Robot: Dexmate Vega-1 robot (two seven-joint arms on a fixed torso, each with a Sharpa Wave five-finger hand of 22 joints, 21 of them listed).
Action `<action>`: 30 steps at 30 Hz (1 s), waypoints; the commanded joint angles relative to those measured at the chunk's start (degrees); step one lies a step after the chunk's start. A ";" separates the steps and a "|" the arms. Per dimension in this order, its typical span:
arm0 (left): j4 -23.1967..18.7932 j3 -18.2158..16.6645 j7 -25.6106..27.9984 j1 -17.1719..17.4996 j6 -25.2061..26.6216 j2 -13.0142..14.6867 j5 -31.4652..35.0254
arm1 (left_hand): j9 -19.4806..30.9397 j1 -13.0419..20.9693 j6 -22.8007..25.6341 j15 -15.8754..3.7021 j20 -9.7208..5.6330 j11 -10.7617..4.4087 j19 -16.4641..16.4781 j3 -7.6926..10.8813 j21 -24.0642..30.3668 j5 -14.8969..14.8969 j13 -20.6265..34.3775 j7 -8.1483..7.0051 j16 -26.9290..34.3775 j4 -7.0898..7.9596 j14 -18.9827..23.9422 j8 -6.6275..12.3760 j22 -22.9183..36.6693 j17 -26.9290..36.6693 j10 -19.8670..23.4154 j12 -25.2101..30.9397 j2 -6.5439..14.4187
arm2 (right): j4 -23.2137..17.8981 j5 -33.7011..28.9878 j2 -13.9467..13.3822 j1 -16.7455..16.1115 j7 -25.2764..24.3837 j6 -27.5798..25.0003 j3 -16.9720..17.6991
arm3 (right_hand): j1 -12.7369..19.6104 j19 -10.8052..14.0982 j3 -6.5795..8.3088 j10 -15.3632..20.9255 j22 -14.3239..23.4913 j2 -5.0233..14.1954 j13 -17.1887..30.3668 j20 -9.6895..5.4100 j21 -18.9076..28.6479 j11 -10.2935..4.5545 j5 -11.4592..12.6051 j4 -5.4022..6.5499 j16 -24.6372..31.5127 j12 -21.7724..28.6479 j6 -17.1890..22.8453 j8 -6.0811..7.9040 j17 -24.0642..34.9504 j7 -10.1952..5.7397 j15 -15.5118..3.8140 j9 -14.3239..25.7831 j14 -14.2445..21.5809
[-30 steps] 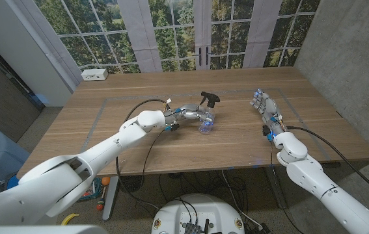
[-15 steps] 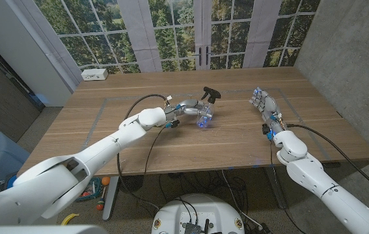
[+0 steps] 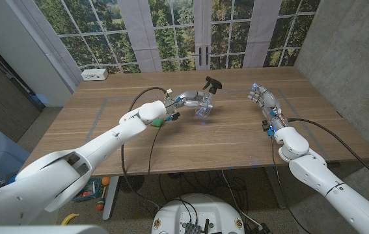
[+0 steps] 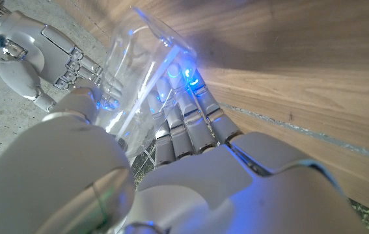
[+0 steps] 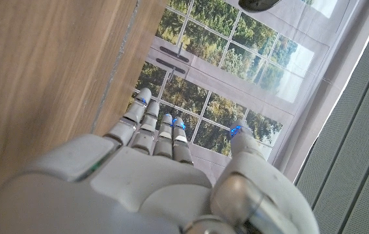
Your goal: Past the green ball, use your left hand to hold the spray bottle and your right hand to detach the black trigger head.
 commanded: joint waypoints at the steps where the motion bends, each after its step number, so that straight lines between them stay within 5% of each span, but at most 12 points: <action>1: 3.04 1.20 -4.86 -4.51 -0.02 -1.16 -0.39 | 5.15 11.61 3.23 -8.13 -0.56 -6.21 -1.00 8.40 1.30 0.75 35.60 -2.50 0.36 8.96 -0.19 3.29 0.62 2.21 7.15 9.04 12.34 | -5.06 -5.44 -3.53 -0.45 -1.40 -2.29 0.28 | 1.01 0.61 0.26 0.25 0.29 -0.48 0.29 0.04 -0.14 -0.30 0.53 -0.49 0.39 0.51 0.27 0.51 0.13 -0.06 -0.31 0.16 0.63; 13: 1.34 3.36 -10.38 -9.37 2.18 0.12 2.59 | 3.77 11.31 6.22 -8.33 -1.04 -6.24 -2.54 7.74 2.15 1.99 32.49 -3.01 -1.58 8.64 -1.61 3.52 0.16 3.29 7.94 7.84 11.19 | -13.56 -13.67 -8.79 -1.89 -5.01 -10.91 1.14 | 6.01 0.51 1.28 -0.91 0.39 -2.11 0.65 0.56 -0.86 -1.56 0.57 -1.61 0.14 0.12 0.52 0.92 0.18 -1.20 -1.19 0.31 -0.28; 16: 0.81 3.52 -10.38 -9.48 2.27 0.30 3.13 | 3.56 11.31 6.32 -8.33 -1.06 -6.31 -2.72 7.68 2.19 2.12 32.32 -2.97 -1.78 8.57 -1.64 3.41 0.07 3.33 7.98 7.79 11.12 | -15.23 -14.57 -9.88 -2.11 -4.80 -12.65 1.39 | 8.05 0.43 1.67 -1.08 0.40 -2.55 0.79 0.56 -1.15 -1.72 0.51 -1.62 0.23 0.14 1.46 1.32 0.22 -2.93 -1.61 0.36 -0.20; 25: -5.07 1.60 3.97 -3.67 0.03 1.75 10.06 | 2.93 11.28 6.55 -8.37 -1.29 -6.37 -3.13 7.48 2.50 2.62 31.77 -3.28 -2.43 8.39 -1.44 3.04 -0.26 3.47 8.07 7.65 11.08 | -21.61 -16.96 -10.78 -3.24 -7.42 -20.59 1.91 | 9.66 2.17 0.80 0.39 0.71 -3.65 1.51 0.44 -0.95 -2.13 -0.13 -0.28 2.14 0.99 2.10 1.27 1.11 -1.61 -2.15 0.53 2.90; 30: -6.47 0.41 14.31 -0.31 -0.48 1.55 15.26 | 3.18 11.21 6.19 -8.37 -1.51 -6.74 -3.38 7.34 2.69 2.86 32.44 -3.44 -2.77 8.41 -1.30 3.02 -0.42 3.56 7.74 8.02 11.15 | -24.74 -16.81 -10.82 -3.67 -8.20 -24.33 2.40 | 8.75 3.45 -0.22 1.46 0.85 -4.17 1.92 1.29 -0.54 -0.87 -0.45 0.41 2.80 1.50 2.23 1.18 1.64 -0.72 -1.33 0.59 3.68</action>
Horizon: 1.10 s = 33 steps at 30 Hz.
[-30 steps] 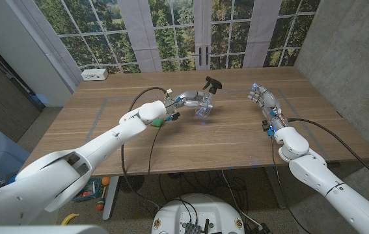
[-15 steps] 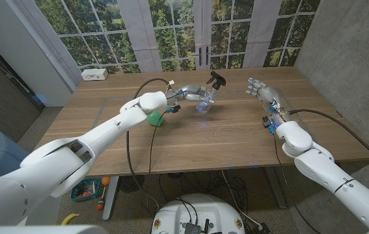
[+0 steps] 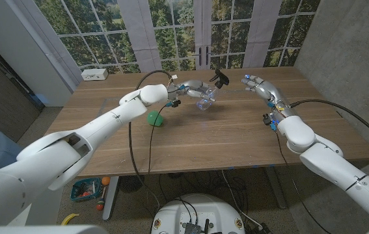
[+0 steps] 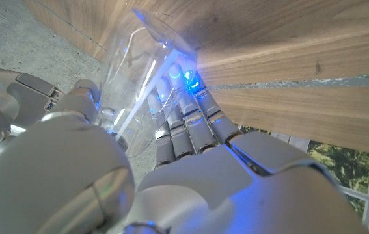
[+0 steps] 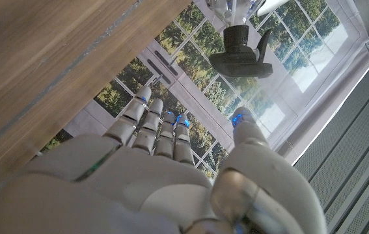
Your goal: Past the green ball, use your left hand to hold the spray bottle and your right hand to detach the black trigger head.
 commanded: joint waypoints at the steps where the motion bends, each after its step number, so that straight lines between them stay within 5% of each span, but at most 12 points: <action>1: -4.57 -2.28 18.75 6.41 -1.82 0.53 9.74 | 3.27 11.14 4.55 -8.19 -1.82 -7.59 -0.52 7.86 0.40 0.77 32.43 -5.05 -0.46 7.87 0.44 2.42 0.01 0.27 6.84 6.71 11.25 | -8.17 -2.50 -1.37 -1.24 -2.80 -10.32 1.01 | -0.80 1.05 -0.63 1.11 0.31 -0.73 0.35 0.56 0.58 0.64 -0.20 0.56 0.57 0.67 0.12 -0.06 0.45 0.85 0.62 0.32 0.63; 12: -4.30 -2.15 36.11 9.73 -1.71 -0.60 20.75 | 3.37 10.85 3.81 -8.22 -2.22 -7.94 -1.04 7.53 0.86 1.14 32.62 -5.42 -1.15 8.10 0.51 2.15 -0.27 0.56 6.29 6.69 11.44 | -14.56 3.76 -0.23 -1.57 -3.37 -20.15 2.64 | -5.49 6.84 -3.86 5.59 0.57 -0.87 1.54 2.37 2.65 3.21 -0.46 2.74 3.91 2.46 2.35 0.35 2.26 2.84 3.17 0.47 6.59; 21: -2.72 -0.31 47.72 9.92 -1.72 -1.32 29.07 | 3.27 10.67 3.63 -8.27 -2.47 -8.20 -1.27 7.28 1.39 1.42 32.76 -5.77 -1.80 8.17 0.57 2.02 -0.53 0.80 6.04 6.73 11.48 | -20.02 8.22 -1.65 1.25 -3.91 -31.21 2.32 | -6.44 7.23 -4.52 4.62 0.58 -0.52 1.88 3.07 2.75 3.82 -0.39 3.02 3.83 1.97 0.50 -0.49 2.82 4.29 4.42 0.48 5.78; 33: -3.92 2.26 53.14 9.58 2.21 -0.33 36.25 | 3.29 10.48 3.45 -8.32 -2.84 -8.26 -1.63 6.98 2.19 1.77 32.56 -6.09 -2.65 8.17 0.83 1.97 -0.95 1.17 6.02 6.63 11.49 | -25.25 10.59 -5.17 6.94 -3.74 -41.62 -0.05 | -7.68 6.37 -5.34 4.04 0.53 -0.43 2.18 3.34 2.31 4.88 -0.31 3.38 3.50 1.62 0.70 -0.39 3.30 5.69 4.86 0.48 4.56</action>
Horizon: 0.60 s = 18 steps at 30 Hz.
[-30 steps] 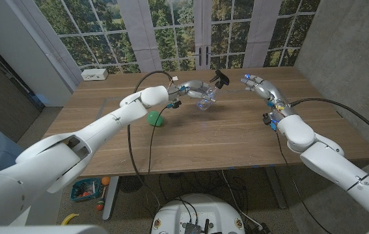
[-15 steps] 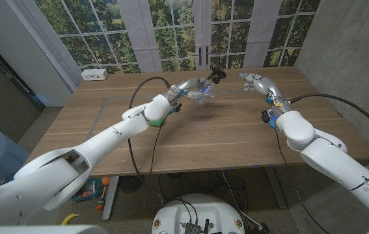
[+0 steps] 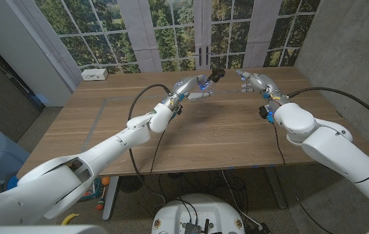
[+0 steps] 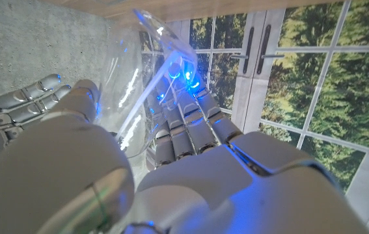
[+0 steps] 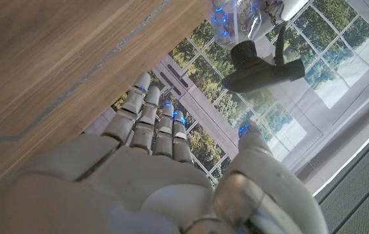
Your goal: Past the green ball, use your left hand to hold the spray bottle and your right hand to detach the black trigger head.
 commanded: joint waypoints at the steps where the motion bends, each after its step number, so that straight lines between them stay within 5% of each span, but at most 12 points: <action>1: -0.75 2.48 8.38 0.04 3.73 0.64 8.99 | 3.02 10.39 4.60 -8.33 -2.78 -7.15 -0.31 7.49 0.55 0.35 32.48 -5.14 -0.18 7.62 0.87 1.98 0.05 0.22 7.12 6.58 11.55 | -6.30 2.82 -3.12 5.44 -0.45 -11.46 -2.29 | -0.55 -0.21 -0.53 0.26 0.17 0.17 0.33 0.34 -0.36 0.51 0.11 0.08 0.06 -0.11 1.05 0.19 0.41 0.49 0.04 0.23 -0.34; 18: 1.44 4.78 13.99 -1.17 6.28 -0.58 11.30 | 3.06 10.28 4.44 -8.35 -3.00 -7.15 -0.65 7.22 1.52 0.71 32.44 -5.43 -1.07 7.53 1.27 1.99 -0.44 0.63 7.15 6.54 11.60 | -12.69 2.44 -5.08 16.54 -1.81 -30.31 -10.17 | -3.74 1.88 -2.80 8.38 0.16 0.46 2.39 0.58 0.07 2.05 0.52 0.47 4.07 3.15 9.52 2.98 2.90 3.33 -0.05 0.72 7.01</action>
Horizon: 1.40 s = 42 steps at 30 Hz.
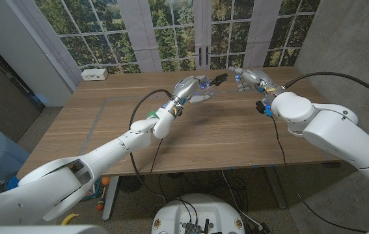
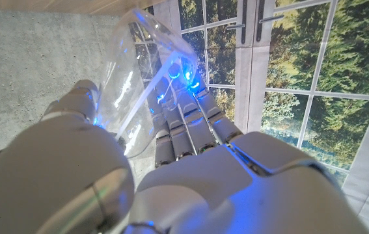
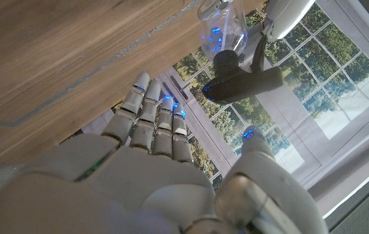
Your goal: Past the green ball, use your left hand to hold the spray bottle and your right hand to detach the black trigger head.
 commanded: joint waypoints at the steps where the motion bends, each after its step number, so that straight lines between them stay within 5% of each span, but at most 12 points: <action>1: 1.79 1.88 4.55 -1.05 1.56 -0.82 2.32 | 3.07 10.27 4.71 -8.35 -2.96 -7.15 -0.07 7.45 0.43 0.47 32.43 -5.10 -0.21 7.29 0.67 2.00 0.07 0.30 7.18 6.55 11.60 | -4.21 0.06 -1.13 8.27 -0.51 -13.87 -5.69 | -0.82 0.92 -0.44 2.49 0.16 0.28 0.99 -0.05 0.47 -0.08 0.55 -0.21 1.58 1.26 2.14 0.95 1.18 1.30 -0.32 0.52 2.58; 13: 3.52 3.47 5.50 -2.43 2.10 -1.51 2.65 | 3.17 10.21 4.59 -8.35 -3.03 -7.17 -0.24 7.35 0.84 0.59 32.45 -5.20 -0.58 7.27 0.84 2.03 -0.15 0.47 7.25 6.58 11.60 | -3.26 -0.05 -2.00 14.12 2.84 -16.48 -9.89 | 0.64 1.66 -0.06 5.31 0.23 1.44 2.49 -0.74 0.73 -1.41 0.74 -1.39 3.86 2.61 4.20 1.86 3.21 0.57 -1.81 1.02 5.19; 17: 4.20 3.82 5.86 -2.88 1.60 -1.70 2.37 | 3.06 10.21 4.65 -8.36 -3.05 -7.17 -0.25 7.33 0.99 0.62 32.46 -5.26 -0.70 7.25 0.88 1.99 -0.22 0.53 7.28 6.59 11.62 | -2.75 -0.48 -1.94 16.61 3.86 -18.15 -12.01 | 3.13 2.17 0.73 7.80 0.34 2.41 3.89 -1.39 1.04 -1.97 0.66 -2.82 5.97 3.90 6.22 2.87 5.16 -0.33 -2.69 1.41 7.18; 29: 5.62 4.40 6.27 -3.81 0.60 -2.08 1.45 | 3.06 10.13 4.64 -8.35 -3.21 -7.18 -0.57 7.22 1.57 0.76 32.38 -5.30 -1.23 7.23 1.10 2.02 -0.53 0.76 7.23 6.50 11.67 | -0.67 -1.03 -1.88 21.70 7.19 -20.12 -16.08 | 8.63 2.50 1.38 15.37 0.61 2.84 8.40 -2.94 1.89 -3.81 0.43 -4.39 11.91 8.41 11.23 5.73 11.36 -2.45 -6.08 2.87 11.47; 33: 5.23 4.31 5.73 -3.67 0.48 -1.84 0.92 | 3.24 10.11 4.55 -8.36 -3.20 -7.18 -0.64 7.20 1.82 0.79 32.57 -5.26 -1.39 7.23 1.24 2.11 -0.65 0.87 7.34 6.65 11.72 | -0.15 -1.60 -3.80 21.24 9.12 -15.91 -16.12 | 14.32 1.96 3.47 16.74 0.82 4.37 10.67 -4.38 2.27 -5.41 0.61 -5.18 14.73 10.11 12.37 6.52 14.79 -4.20 -8.00 3.62 11.95; 39: 4.06 3.66 3.79 -3.18 0.03 -1.30 -0.72 | 3.31 10.04 4.38 -8.36 -3.29 -7.17 -0.85 7.15 2.37 0.85 32.64 -5.30 -1.78 7.24 1.45 2.11 -0.92 1.10 7.33 6.66 11.77 | 0.81 -3.15 -6.43 22.88 14.29 -11.76 -17.83 | 23.23 0.43 8.44 13.94 1.18 5.59 13.84 -6.17 3.04 -8.13 1.94 -5.53 14.11 10.50 9.24 5.71 16.50 -6.50 -10.52 4.56 9.79; 42: 3.68 3.37 3.28 -2.97 -0.11 -1.12 -1.11 | 3.31 10.01 4.23 -8.36 -3.34 -7.16 -0.99 7.13 2.59 0.87 32.56 -5.41 -1.94 7.26 1.54 2.07 -1.03 1.21 7.29 6.57 11.80 | 1.57 -3.97 -7.50 23.31 17.06 -8.95 -18.29 | 25.70 0.22 9.79 12.15 1.29 5.29 14.72 -6.66 3.52 -9.19 2.36 -5.44 13.54 10.10 8.45 5.48 16.73 -7.15 -11.05 4.72 9.04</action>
